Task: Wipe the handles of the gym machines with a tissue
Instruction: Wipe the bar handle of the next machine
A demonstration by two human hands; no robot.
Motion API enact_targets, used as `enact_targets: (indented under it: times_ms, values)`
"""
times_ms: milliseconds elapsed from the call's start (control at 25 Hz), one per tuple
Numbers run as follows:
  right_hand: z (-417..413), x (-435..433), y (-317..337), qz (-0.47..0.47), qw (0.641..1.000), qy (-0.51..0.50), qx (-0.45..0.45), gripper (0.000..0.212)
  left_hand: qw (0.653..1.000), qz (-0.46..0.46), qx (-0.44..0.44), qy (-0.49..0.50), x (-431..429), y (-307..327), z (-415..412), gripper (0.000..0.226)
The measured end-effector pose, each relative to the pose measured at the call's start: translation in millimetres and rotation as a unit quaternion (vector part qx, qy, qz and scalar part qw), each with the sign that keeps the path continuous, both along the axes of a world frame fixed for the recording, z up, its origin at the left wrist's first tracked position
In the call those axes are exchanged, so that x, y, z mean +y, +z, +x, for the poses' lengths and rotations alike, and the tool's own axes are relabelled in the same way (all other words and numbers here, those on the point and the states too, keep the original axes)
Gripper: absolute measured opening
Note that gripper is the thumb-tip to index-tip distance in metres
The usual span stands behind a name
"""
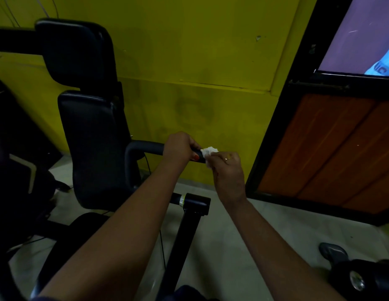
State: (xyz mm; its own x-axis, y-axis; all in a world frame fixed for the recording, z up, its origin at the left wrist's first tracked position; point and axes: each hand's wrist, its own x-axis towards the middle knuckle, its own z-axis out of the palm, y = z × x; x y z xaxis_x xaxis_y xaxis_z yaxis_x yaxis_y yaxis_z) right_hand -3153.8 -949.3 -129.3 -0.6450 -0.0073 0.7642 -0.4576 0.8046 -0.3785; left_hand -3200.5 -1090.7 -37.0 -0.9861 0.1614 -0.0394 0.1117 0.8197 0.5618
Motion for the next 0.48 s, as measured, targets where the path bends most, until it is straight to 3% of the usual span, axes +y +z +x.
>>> enact_targets:
  times_ms: [80, 280, 400, 480]
  values:
    - [6, 9, -8, 0.097, 0.994, 0.022, 0.037, 0.014, 1.0, 0.001, -0.002, -0.001, 0, 0, 0, 0.032]
    - [-6, -8, 22, -0.006, 0.998, -0.055, -0.043, 0.006, 1.0, -0.027, 0.001, -0.006, -1, -3, -4, 0.029]
    - [-23, -19, 45, 0.038, 0.981, -0.1, -0.163, 0.007, 0.998, -0.055, 0.004, -0.01, -2, -3, -6, 0.031]
    - [-18, -13, 38, 0.072, 0.989, -0.074, -0.102, 0.009, 0.998, -0.067, 0.006, -0.004, -7, -6, -6, 0.035]
